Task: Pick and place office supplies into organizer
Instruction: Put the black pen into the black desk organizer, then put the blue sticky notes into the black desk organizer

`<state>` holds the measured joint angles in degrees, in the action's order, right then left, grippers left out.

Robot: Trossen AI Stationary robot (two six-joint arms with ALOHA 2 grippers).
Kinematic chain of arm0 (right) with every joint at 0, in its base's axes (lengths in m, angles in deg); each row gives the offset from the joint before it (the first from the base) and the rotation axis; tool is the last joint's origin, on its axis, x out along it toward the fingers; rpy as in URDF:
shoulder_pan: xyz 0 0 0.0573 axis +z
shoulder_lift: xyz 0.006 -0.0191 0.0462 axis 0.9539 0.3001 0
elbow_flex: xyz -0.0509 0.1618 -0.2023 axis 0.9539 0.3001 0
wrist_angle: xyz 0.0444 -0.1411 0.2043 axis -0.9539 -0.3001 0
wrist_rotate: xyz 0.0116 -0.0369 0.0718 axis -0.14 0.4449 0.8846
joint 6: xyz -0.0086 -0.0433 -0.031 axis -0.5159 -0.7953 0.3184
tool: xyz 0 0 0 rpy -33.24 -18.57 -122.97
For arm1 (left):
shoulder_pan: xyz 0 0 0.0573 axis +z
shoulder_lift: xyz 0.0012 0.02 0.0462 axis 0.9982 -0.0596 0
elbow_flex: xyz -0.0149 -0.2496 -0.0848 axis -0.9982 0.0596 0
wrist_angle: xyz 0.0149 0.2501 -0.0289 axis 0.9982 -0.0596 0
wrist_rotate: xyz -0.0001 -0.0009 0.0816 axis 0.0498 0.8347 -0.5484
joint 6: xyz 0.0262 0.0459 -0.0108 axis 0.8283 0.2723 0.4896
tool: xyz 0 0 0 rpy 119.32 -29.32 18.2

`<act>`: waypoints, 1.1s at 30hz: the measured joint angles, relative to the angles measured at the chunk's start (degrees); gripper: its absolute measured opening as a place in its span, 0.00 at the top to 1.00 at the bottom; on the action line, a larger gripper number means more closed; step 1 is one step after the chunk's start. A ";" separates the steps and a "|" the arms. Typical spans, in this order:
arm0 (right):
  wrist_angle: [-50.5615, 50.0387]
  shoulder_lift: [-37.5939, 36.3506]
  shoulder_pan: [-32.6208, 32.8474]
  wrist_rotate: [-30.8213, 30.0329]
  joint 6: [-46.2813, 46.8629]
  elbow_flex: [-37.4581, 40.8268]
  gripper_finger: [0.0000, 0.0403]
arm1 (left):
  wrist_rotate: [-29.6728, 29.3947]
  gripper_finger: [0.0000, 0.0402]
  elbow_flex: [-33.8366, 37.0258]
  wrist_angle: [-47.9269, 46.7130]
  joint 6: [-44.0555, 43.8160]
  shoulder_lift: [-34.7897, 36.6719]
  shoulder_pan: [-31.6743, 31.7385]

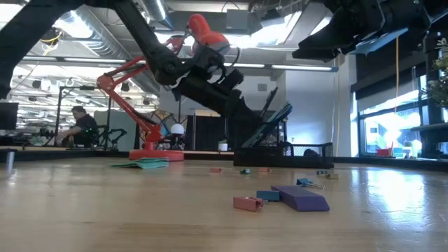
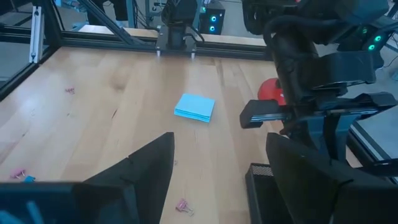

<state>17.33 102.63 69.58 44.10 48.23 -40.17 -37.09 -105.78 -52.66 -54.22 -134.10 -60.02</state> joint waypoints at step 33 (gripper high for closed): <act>-0.87 0.02 0.00 0.00 2.73 0.00 0.37 | -2.08 0.74 0.37 0.19 1.65 5.90 -2.60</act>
<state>16.46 102.65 69.58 44.10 50.96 -40.17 -39.17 -105.41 -52.47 -52.57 -128.20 -62.62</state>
